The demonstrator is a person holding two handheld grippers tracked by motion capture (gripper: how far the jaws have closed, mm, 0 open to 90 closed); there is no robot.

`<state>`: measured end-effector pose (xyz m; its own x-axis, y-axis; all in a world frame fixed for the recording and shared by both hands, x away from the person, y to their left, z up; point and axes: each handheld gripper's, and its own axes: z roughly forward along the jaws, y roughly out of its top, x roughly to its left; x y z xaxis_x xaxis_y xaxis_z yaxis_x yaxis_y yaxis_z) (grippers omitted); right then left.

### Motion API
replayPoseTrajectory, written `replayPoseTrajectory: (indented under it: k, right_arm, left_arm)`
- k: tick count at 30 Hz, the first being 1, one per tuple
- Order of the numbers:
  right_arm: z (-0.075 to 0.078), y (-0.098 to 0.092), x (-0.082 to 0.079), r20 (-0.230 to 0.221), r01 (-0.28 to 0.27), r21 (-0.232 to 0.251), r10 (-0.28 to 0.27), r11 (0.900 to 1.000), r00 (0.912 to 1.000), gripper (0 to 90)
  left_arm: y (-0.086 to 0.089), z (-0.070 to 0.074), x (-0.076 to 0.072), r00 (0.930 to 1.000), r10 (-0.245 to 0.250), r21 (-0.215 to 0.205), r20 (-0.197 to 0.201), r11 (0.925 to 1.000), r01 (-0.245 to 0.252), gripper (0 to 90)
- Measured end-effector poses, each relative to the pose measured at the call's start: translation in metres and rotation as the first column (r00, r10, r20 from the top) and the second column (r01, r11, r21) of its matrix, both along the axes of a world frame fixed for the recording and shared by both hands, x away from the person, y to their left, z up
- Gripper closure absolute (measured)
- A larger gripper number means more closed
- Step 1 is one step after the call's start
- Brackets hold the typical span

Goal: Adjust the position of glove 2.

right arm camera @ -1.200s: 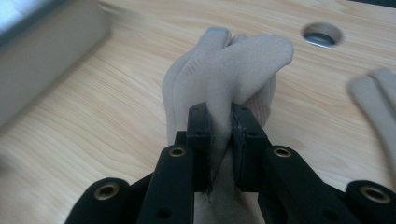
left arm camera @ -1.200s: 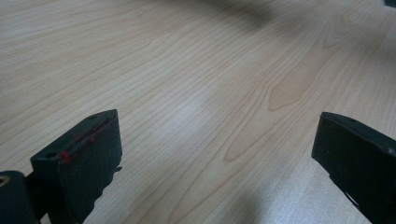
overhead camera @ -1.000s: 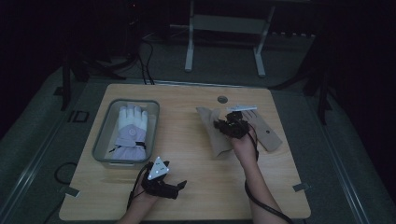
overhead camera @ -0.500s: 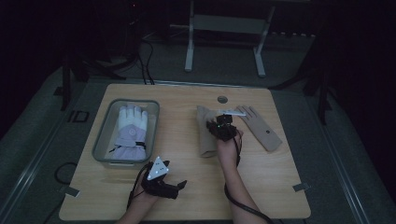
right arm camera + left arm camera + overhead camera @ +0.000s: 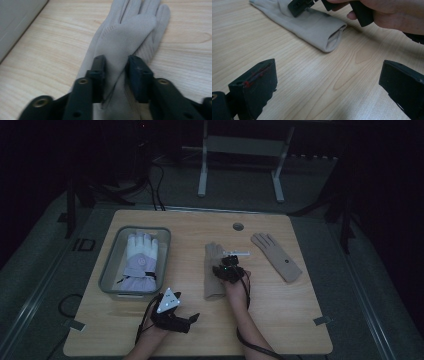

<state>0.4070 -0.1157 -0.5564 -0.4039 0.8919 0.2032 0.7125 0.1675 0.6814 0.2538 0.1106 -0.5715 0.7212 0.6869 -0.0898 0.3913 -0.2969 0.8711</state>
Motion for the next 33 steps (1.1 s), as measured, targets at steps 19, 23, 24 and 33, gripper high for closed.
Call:
replayPoseTrajectory:
  k: [19,23,24,33]
  right_arm:
    - [0.036,-0.047,-0.002,0.059,-0.19,0.022,0.189,0.981,0.9802,17.4]
    - [0.045,-0.066,-0.002,0.056,-0.194,0.019,0.193,0.981,0.9797,16.4]
    - [0.048,-0.071,-0.002,0.053,-0.191,0.028,0.189,0.981,0.9805,14.6]
    - [0.058,-0.12,0.003,0.09,-0.21,0.014,0.208,0.978,0.974,16.1]
  left_arm:
    - [-0.001,-0.003,0.0,1.0,-0.002,0.001,-0.009,1.0,0.002,2.0]
    - [0.0,-0.002,0.0,1.0,-0.002,0.001,-0.009,1.0,0.002,2.0]
    - [0.0,-0.002,0.0,1.0,-0.001,0.001,-0.007,1.0,0.001,2.0]
    - [0.0,-0.004,0.0,0.9999,-0.001,0.002,-0.014,1.0,0.001,2.0]
